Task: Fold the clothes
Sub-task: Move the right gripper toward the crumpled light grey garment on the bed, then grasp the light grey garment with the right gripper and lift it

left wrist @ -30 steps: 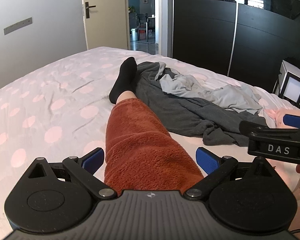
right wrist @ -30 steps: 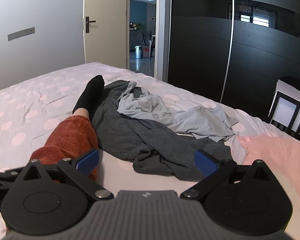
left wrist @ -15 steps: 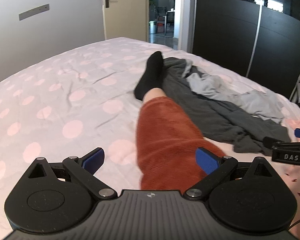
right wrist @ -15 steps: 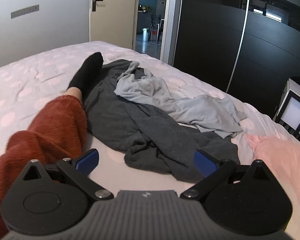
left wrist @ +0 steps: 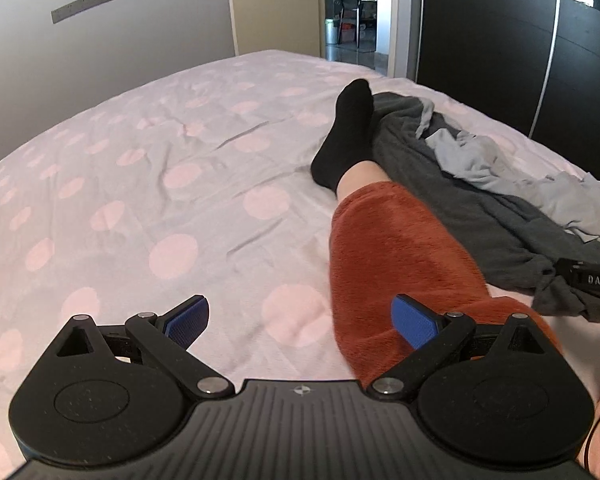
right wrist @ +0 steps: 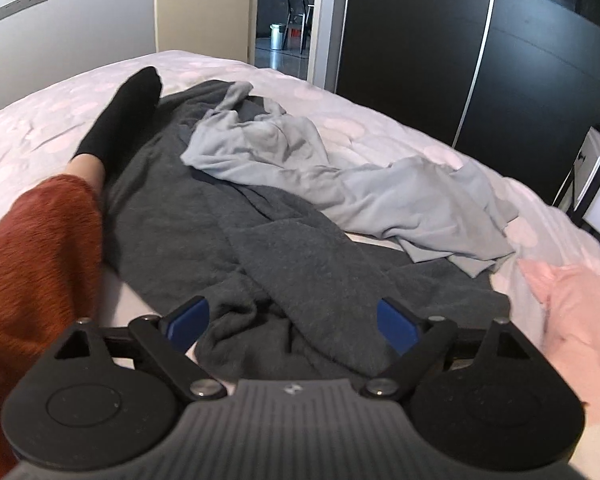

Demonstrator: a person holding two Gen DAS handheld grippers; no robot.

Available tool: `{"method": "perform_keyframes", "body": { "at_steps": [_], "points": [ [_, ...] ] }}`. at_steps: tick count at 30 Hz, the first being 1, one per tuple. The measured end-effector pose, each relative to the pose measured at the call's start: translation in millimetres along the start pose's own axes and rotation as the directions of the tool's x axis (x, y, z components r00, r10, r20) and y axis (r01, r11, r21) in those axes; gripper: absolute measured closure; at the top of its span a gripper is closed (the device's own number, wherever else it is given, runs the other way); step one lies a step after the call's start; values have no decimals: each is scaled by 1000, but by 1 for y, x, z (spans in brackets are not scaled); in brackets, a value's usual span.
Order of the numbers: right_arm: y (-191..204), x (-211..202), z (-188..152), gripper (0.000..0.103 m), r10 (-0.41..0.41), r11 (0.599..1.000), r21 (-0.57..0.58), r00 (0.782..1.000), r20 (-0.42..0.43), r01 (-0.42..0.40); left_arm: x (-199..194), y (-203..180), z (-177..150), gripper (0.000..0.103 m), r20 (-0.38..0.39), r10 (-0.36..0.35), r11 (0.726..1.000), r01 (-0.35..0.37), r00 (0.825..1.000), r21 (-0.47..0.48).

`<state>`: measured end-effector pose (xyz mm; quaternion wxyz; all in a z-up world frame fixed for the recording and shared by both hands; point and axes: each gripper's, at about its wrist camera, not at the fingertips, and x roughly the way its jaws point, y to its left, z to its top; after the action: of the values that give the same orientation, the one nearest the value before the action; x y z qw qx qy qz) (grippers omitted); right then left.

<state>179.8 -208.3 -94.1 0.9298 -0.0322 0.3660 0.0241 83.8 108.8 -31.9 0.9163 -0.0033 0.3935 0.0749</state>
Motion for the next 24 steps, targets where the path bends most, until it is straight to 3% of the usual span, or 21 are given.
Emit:
{"method": "perform_keyframes", "body": {
  "at_steps": [1,3,7,8,9,10,13,14,17,19,20,24],
  "points": [
    [-2,9,1,13,3,1000,9,1000,-6,-3,3,2,1,0,-8,0,1000,0,1000,-5],
    [-6,26,4,28,11,1000,28,1000,-28,-10,8,7,0,0,-21,8,1000,-8,1000,-9],
    [-11,57,11,37,-5,999,42,998,-55,7,17,16,-3,0,-48,26,1000,-26,999,-10],
    [-11,61,14,44,-13,999,31,999,-52,15,18,18,-4,0,-53,30,999,-31,998,-12],
    [-11,62,18,61,-17,1000,24,999,-46,18,19,20,-5,0,-57,34,999,-35,998,-14],
    [-10,61,22,70,-20,1000,19,999,-40,21,20,23,-6,0,-61,38,999,-39,997,-16],
    [-10,59,34,81,-9,999,32,1000,-23,10,22,29,-8,0,-71,48,998,-50,996,-27],
    [-10,58,39,90,-6,999,33,1000,-11,6,23,32,-8,0,-73,51,998,-54,996,-31],
    [-6,56,56,89,21,1000,0,1000,18,-21,24,38,-9,0,-79,60,997,-63,995,-35],
    [1,57,66,67,41,998,-44,998,40,-39,24,42,-9,0,-78,70,997,-73,995,-35],
    [6,58,72,46,53,997,-62,997,56,-49,23,45,-10,0,-78,76,996,-79,994,-37],
    [32,76,94,39,104,987,-131,992,77,-93,25,60,-13,0,-86,104,993,-109,991,-55]
  ]
}}
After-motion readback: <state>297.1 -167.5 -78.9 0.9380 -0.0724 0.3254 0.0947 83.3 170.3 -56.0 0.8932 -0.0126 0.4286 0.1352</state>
